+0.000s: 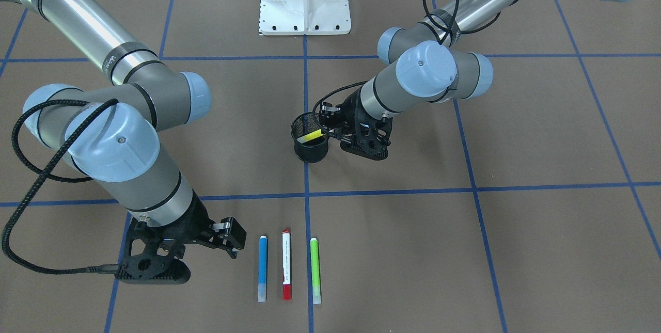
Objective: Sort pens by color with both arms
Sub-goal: 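Lower the left gripper onto the yellow highlighter and close on it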
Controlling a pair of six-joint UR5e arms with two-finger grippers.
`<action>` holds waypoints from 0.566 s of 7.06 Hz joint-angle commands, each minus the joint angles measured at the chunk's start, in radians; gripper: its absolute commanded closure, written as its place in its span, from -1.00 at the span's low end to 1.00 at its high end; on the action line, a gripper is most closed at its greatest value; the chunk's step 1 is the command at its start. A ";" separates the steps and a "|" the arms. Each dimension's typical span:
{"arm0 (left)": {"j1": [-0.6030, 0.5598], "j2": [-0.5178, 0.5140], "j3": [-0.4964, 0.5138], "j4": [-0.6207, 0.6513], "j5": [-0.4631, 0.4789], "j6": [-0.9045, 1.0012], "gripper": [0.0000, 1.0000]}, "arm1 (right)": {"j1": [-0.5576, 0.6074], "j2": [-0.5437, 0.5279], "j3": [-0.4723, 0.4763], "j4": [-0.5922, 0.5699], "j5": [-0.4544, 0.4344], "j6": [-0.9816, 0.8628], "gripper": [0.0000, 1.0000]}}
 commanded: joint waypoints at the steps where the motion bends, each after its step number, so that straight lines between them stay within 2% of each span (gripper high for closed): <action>1: 0.000 0.000 -0.002 0.000 0.000 -0.019 0.52 | -0.004 -0.001 0.000 0.000 -0.001 0.001 -1.00; 2: 0.000 -0.002 -0.006 0.000 0.000 -0.039 0.71 | -0.004 -0.003 0.000 0.000 -0.001 0.001 -1.00; 4: -0.003 -0.015 -0.014 0.000 -0.001 -0.067 0.89 | -0.004 -0.005 0.000 0.001 -0.001 -0.001 -1.00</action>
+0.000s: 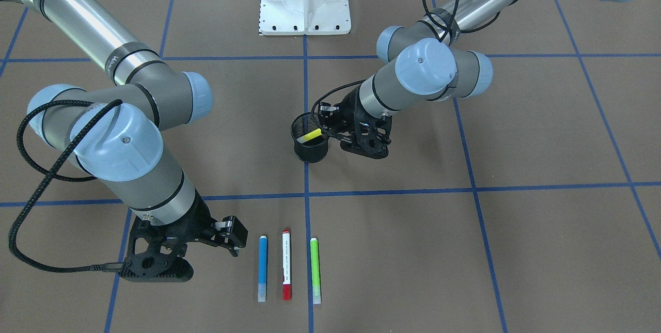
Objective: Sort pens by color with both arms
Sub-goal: 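Lift the yellow highlighter out and carry it beside the green highlighter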
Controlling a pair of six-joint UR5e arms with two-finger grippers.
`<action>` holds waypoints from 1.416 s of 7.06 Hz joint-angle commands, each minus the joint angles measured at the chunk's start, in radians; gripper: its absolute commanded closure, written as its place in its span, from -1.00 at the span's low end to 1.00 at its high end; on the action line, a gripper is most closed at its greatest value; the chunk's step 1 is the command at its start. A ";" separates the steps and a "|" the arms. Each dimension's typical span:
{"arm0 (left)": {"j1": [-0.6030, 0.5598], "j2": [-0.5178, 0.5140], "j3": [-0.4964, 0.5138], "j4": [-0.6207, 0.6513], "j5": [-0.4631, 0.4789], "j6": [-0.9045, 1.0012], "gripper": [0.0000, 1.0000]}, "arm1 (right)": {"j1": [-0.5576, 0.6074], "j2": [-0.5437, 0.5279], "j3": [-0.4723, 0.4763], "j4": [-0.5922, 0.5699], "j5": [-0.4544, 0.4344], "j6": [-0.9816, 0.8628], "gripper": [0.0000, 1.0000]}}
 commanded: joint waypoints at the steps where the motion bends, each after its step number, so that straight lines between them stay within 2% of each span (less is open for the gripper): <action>1: -0.001 -0.015 -0.004 0.000 0.000 -0.027 0.91 | 0.000 -0.002 0.000 0.001 0.000 -0.004 -1.00; 2: -0.006 -0.027 -0.012 0.000 0.000 -0.073 1.00 | 0.000 -0.002 0.000 0.001 0.000 -0.004 -1.00; 4: -0.051 -0.023 -0.071 0.015 -0.005 -0.101 1.00 | 0.000 -0.001 0.012 -0.002 0.000 -0.002 -0.99; 5: -0.082 -0.009 -0.108 0.017 -0.007 -0.101 1.00 | 0.002 -0.004 0.050 -0.012 0.002 0.002 -1.00; 7: -0.165 -0.006 -0.206 0.134 -0.040 -0.099 1.00 | 0.051 -0.008 0.125 -0.058 0.024 0.007 -0.99; 8: -0.209 -0.007 -0.239 0.133 -0.033 -0.096 1.00 | 0.094 -0.010 0.141 -0.152 0.164 0.001 -1.00; 9: -0.269 -0.007 -0.244 0.130 0.020 -0.096 1.00 | 0.144 -0.012 0.159 -0.250 0.236 -0.002 -1.00; 10: -0.277 0.013 -0.274 0.130 0.173 -0.095 1.00 | 0.157 -0.027 0.191 -0.327 0.250 -0.011 -1.00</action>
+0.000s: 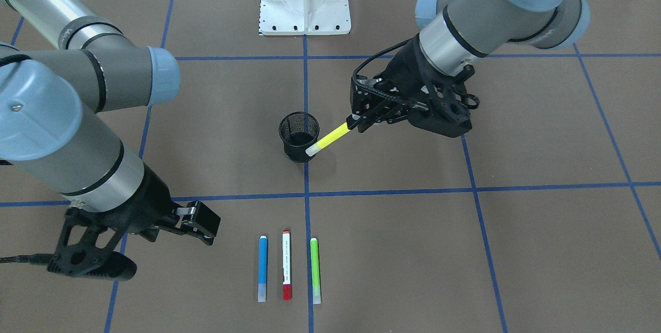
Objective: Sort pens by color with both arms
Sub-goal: 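Lift the yellow highlighter out and carry it beside the green highlighter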
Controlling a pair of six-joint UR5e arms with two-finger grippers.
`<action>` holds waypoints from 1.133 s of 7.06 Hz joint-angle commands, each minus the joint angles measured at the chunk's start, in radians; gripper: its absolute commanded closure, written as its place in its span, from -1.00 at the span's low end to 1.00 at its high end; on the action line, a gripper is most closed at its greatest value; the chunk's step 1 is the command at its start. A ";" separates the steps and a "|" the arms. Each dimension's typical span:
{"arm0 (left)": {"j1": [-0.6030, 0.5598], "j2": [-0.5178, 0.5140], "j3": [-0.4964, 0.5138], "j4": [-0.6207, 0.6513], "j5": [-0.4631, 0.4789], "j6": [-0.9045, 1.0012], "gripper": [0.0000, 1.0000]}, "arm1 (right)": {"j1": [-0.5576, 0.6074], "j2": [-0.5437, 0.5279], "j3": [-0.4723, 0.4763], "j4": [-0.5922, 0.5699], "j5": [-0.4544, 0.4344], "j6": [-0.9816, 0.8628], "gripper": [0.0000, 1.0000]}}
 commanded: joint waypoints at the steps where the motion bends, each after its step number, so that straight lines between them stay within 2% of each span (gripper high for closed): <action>1: -0.028 0.020 -0.042 0.005 0.254 0.002 1.00 | 0.042 -0.061 0.064 -0.119 0.068 -0.013 -1.00; 2: -0.028 0.021 -0.051 0.005 0.390 0.002 1.00 | 0.056 -0.087 0.072 -0.137 0.068 -0.074 -1.00; 3: 0.000 0.030 -0.062 0.005 0.572 0.000 1.00 | 0.087 -0.098 0.078 -0.229 0.067 -0.184 -1.00; 4: 0.108 0.087 -0.093 0.003 0.812 0.001 1.00 | 0.111 -0.136 0.125 -0.343 0.065 -0.360 -1.00; 5: 0.214 0.093 -0.087 0.000 1.035 -0.002 1.00 | 0.147 -0.190 0.165 -0.393 0.055 -0.492 -1.00; 6: 0.313 0.089 -0.072 -0.003 1.212 -0.017 1.00 | 0.174 -0.224 0.177 -0.436 0.056 -0.508 -1.00; 7: 0.378 0.072 0.011 -0.008 1.329 -0.105 1.00 | 0.194 -0.259 0.209 -0.467 0.053 -0.518 -1.00; 8: 0.409 -0.012 0.209 -0.047 1.500 -0.241 1.00 | 0.213 -0.302 0.252 -0.470 0.055 -0.544 -1.00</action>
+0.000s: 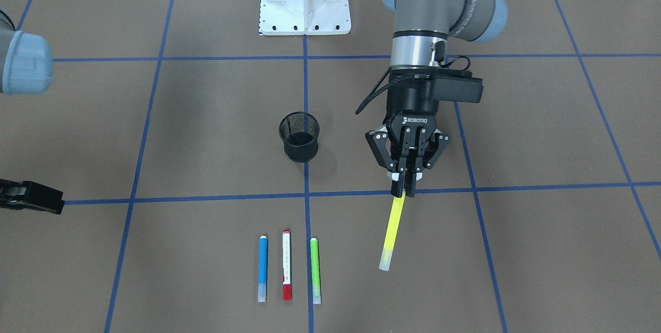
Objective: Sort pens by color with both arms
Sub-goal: 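Lower the yellow highlighter onto the table and open the left gripper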
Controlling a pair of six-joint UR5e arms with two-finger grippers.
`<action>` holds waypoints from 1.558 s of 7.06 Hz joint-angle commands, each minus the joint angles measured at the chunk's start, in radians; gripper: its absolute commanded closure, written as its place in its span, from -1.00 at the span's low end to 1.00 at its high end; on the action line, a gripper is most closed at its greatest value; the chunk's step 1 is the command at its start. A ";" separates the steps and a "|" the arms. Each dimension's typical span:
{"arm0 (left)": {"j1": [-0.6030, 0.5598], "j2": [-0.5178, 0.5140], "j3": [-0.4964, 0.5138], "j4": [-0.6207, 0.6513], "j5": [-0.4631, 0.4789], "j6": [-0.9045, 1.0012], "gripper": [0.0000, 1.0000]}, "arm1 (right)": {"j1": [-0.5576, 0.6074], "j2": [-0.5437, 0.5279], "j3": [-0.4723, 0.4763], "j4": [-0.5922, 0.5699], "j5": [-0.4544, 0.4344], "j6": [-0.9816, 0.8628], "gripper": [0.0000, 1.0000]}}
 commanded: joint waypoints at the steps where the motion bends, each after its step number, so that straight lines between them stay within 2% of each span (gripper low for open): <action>1: 0.069 -0.140 0.337 -0.103 0.242 -0.140 1.00 | 0.028 -0.074 0.065 -0.020 0.006 -0.055 -1.00; 3: 0.069 -0.225 0.505 -0.165 0.250 -0.177 1.00 | 0.028 -0.071 0.056 -0.021 0.015 -0.060 -1.00; 4: 0.069 -0.251 0.556 -0.174 0.247 -0.180 1.00 | 0.037 -0.071 0.055 -0.021 0.020 -0.060 -1.00; 6: 0.070 -0.299 0.697 -0.278 0.233 -0.186 1.00 | 0.040 -0.071 0.055 -0.021 0.027 -0.060 -1.00; 7: 0.073 -0.301 0.703 -0.297 0.180 -0.186 1.00 | 0.037 -0.065 0.050 -0.021 0.031 -0.060 -1.00; 8: 0.073 -0.301 0.725 -0.320 0.169 -0.188 1.00 | 0.037 -0.062 0.043 -0.020 0.034 -0.060 -1.00; 9: 0.073 -0.301 0.732 -0.370 0.129 -0.188 -0.11 | 0.037 -0.060 0.041 -0.020 0.034 -0.060 -1.00; 10: 0.073 -0.301 0.732 -0.377 0.103 -0.183 -0.88 | 0.037 -0.062 0.038 -0.020 0.034 -0.060 -1.00; 11: 0.070 -0.293 0.723 -0.374 0.087 -0.066 -1.00 | 0.037 -0.060 0.038 -0.020 0.034 -0.060 -1.00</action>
